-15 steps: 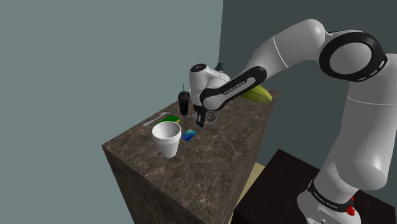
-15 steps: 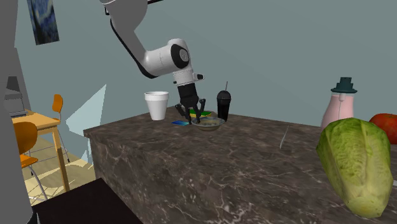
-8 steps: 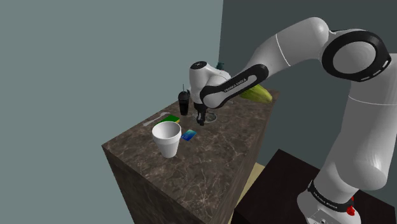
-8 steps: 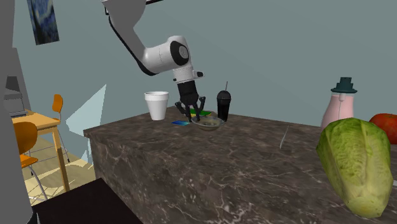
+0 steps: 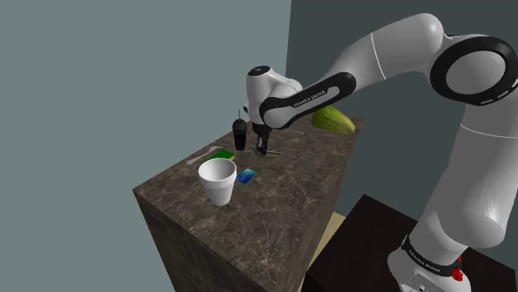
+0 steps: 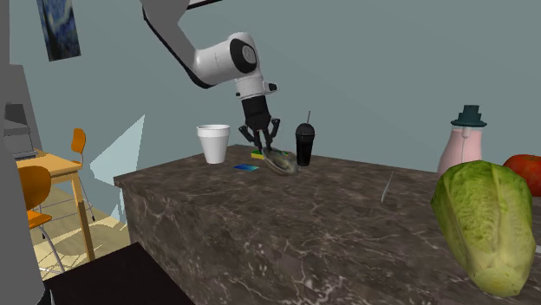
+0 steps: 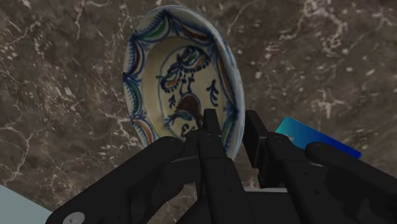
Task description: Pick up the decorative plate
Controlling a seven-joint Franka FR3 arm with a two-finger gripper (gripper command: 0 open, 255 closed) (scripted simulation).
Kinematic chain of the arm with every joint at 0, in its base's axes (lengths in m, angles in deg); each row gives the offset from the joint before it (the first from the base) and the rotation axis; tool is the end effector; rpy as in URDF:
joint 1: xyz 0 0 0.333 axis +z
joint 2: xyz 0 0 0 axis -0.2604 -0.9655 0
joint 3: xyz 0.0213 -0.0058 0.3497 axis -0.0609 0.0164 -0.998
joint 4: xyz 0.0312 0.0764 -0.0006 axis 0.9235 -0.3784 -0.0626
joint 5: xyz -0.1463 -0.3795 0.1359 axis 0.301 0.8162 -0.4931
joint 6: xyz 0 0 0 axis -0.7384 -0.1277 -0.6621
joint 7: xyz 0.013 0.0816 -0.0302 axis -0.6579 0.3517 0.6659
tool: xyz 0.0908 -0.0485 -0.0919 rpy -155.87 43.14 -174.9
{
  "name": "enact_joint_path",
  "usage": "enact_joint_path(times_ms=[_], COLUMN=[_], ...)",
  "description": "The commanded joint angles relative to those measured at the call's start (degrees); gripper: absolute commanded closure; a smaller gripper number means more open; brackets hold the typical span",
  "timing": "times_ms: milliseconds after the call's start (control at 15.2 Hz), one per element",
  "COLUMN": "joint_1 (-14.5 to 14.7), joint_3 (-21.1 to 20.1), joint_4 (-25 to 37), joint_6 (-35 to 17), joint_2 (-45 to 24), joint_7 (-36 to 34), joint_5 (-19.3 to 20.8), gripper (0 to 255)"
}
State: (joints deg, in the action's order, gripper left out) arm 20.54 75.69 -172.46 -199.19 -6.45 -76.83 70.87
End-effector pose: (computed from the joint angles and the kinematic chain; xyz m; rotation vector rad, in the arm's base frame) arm 0.6262 0.1170 0.3800 2.8048 0.7774 0.0481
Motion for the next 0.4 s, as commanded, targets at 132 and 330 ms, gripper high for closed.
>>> enact_joint_path(times_ms=[132, 330], joint_1=[-0.01, -0.01], joint_3=[-0.14, -0.17], joint_4=[1.50, 2.00], joint_6=[2.64, 3.42], joint_2=[1.20, 1.51], joint_7=[0.91, 1.15], joint_5=[-0.67, -0.84], gripper=[255, 255])
